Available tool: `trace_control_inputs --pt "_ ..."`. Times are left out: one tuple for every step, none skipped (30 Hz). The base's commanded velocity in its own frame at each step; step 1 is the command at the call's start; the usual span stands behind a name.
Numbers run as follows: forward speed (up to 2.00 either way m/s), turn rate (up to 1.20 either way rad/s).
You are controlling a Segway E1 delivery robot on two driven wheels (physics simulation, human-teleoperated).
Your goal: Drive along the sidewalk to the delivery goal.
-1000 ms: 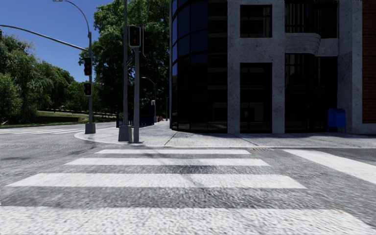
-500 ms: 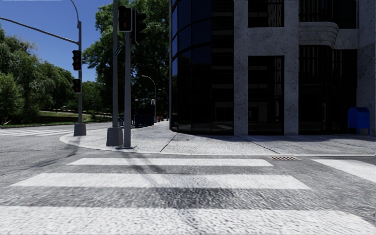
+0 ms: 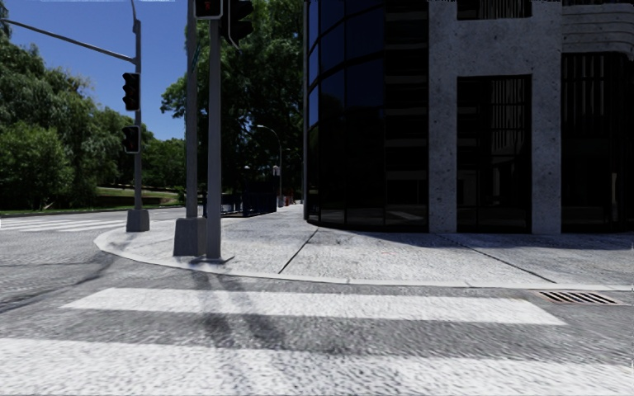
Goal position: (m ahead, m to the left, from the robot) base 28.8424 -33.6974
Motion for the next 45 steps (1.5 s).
trace_control_inputs --pt "2.0 0.27" --pt "2.0 0.27" --pt "2.0 0.23" --pt "2.0 0.23" --pt "2.0 0.15" --pt "2.0 0.09" --pt "2.0 0.07" --pt "2.0 0.07" --pt "2.0 0.07" --pt "2.0 0.06" --pt "2.0 0.06" --pt "2.0 0.0" --pt "2.0 0.0" --pt "2.0 0.0" --pt "2.0 0.0" --pt "2.0 0.0" --pt "2.0 0.0" --pt "2.0 0.0" --pt "2.0 0.0" --pt "2.0 0.0" --pt "2.0 0.0" --pt "2.0 0.0" --pt "2.0 0.0" --pt "2.0 0.0" --pt "2.0 0.0" --pt "2.0 0.0" --pt "2.0 0.0" --pt "2.0 0.0" --pt "2.0 0.0" --pt "2.0 0.0" --pt "2.0 0.0" --pt "2.0 0.0" --pt "2.0 0.0" --pt "2.0 0.0" --pt "1.98 0.0" --pt "1.84 0.0" --pt "1.69 0.0" --pt "1.69 0.0" --pt "1.58 0.0" --pt "1.55 0.05" --pt "1.55 0.05" --pt "1.54 0.17" --pt "1.54 0.24" --pt "1.54 0.27" --pt "1.54 0.27"
